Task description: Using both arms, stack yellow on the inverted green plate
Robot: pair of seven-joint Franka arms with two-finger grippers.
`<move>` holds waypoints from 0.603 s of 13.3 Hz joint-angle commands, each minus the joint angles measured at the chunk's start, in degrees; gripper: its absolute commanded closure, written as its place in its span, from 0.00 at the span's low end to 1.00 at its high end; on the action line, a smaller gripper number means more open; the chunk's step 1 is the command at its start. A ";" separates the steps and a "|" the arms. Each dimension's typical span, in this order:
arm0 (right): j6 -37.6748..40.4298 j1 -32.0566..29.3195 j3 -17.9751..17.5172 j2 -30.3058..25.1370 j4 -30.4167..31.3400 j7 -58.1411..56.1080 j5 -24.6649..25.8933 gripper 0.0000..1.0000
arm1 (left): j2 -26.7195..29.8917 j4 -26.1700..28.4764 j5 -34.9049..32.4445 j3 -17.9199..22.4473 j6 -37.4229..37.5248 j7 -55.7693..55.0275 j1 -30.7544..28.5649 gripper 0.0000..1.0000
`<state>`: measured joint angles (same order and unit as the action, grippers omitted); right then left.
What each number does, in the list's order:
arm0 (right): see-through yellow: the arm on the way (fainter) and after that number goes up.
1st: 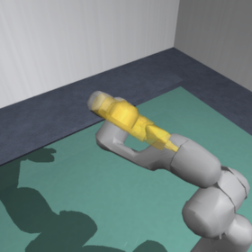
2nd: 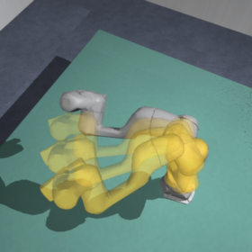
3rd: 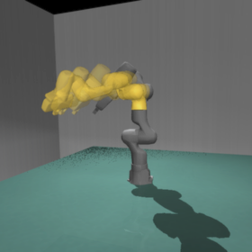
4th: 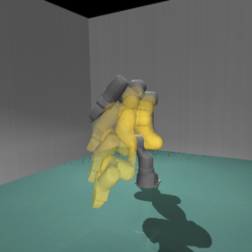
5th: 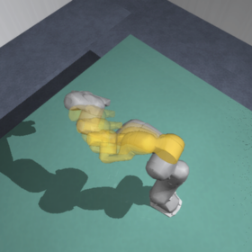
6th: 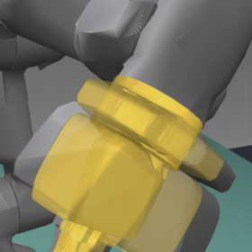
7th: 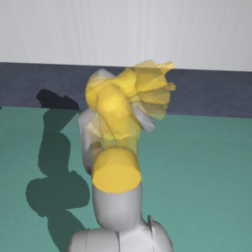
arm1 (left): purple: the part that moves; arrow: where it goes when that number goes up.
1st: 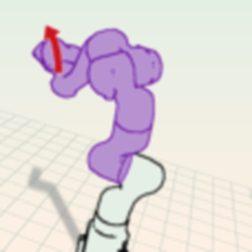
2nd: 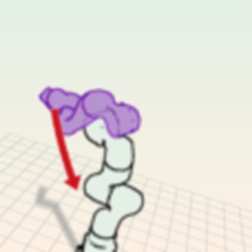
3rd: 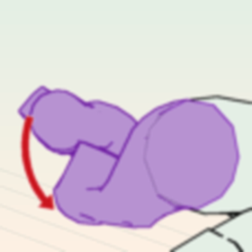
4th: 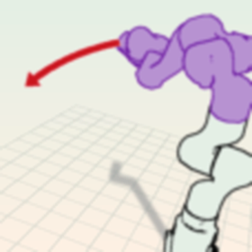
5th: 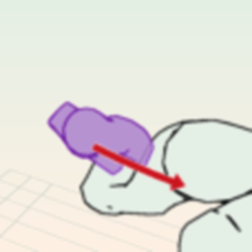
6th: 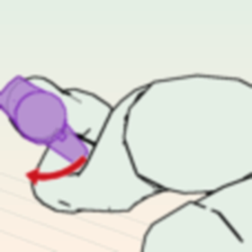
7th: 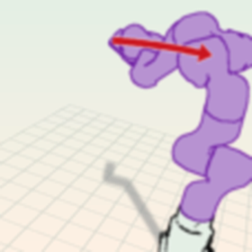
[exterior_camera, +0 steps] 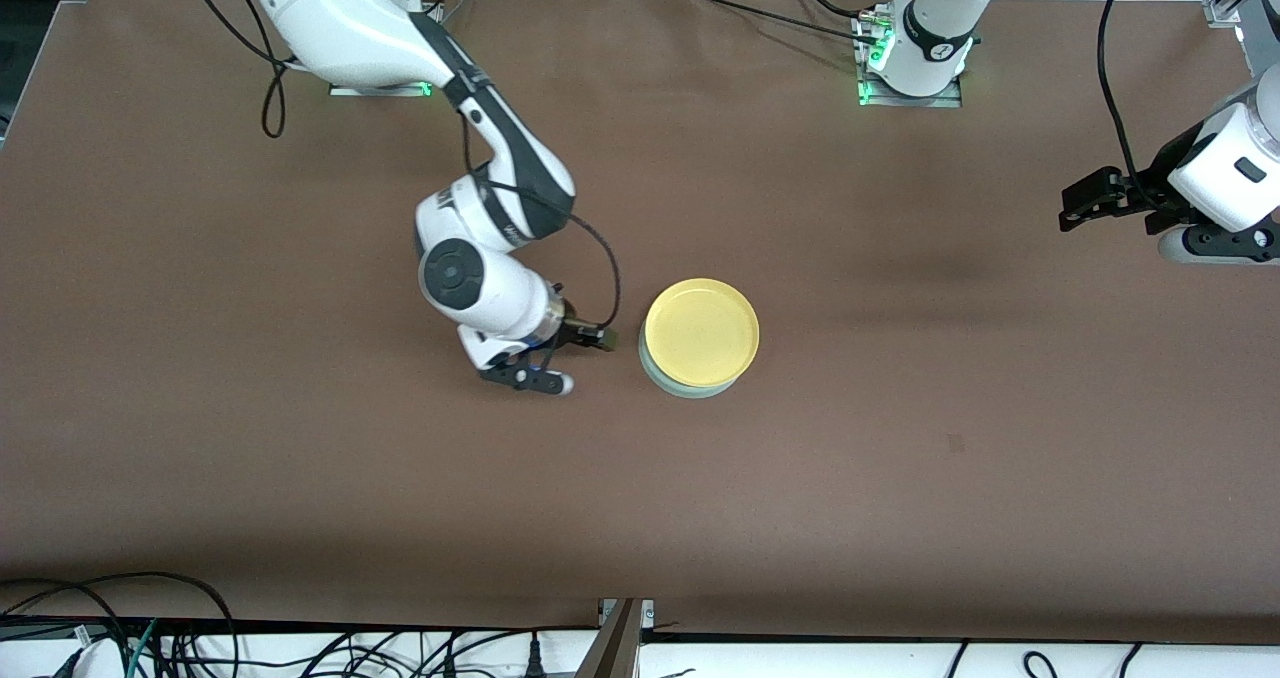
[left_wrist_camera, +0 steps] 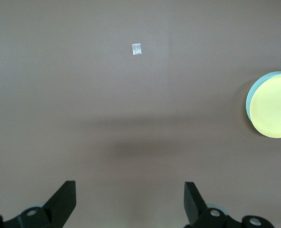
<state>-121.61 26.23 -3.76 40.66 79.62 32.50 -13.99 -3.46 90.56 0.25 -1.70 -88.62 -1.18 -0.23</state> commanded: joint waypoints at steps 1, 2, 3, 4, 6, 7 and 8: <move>7.33 -4.50 0.86 -1.54 -1.83 -8.21 0.98 0.00 | -0.67 -1.61 0.46 -0.15 0.29 0.48 -0.30 0.00; 10.22 -6.78 0.95 -2.94 -2.10 -11.38 0.98 0.00 | -0.67 -1.62 0.54 -0.15 0.29 0.48 -0.30 0.00; 13.21 -8.81 1.12 -4.08 -2.10 -14.63 1.07 0.00 | -0.67 -1.62 0.46 -0.15 0.29 0.48 -0.30 0.00; 15.77 -10.40 1.64 -5.23 -2.10 -17.53 1.42 0.00 | -0.67 -1.62 0.46 -0.15 0.29 0.48 -0.30 0.00; 21.04 -12.08 4.45 -7.95 -2.10 -21.93 4.48 0.00 | -0.67 -1.62 0.46 -0.15 0.20 0.48 -0.30 0.00; 23.50 -12.08 6.90 -9.44 -2.10 -23.26 6.06 0.00 | -0.67 -1.70 0.54 -0.15 0.20 0.48 -0.30 0.00; 25.35 -12.08 9.01 -10.94 -2.10 -24.40 6.95 0.00 | -0.75 -1.70 0.63 -0.15 0.11 0.48 -0.30 0.00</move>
<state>-99.99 13.71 2.43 33.22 76.76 10.32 -9.21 -3.48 90.45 0.24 -1.68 -88.67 -1.18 -0.23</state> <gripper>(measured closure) 0.000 0.000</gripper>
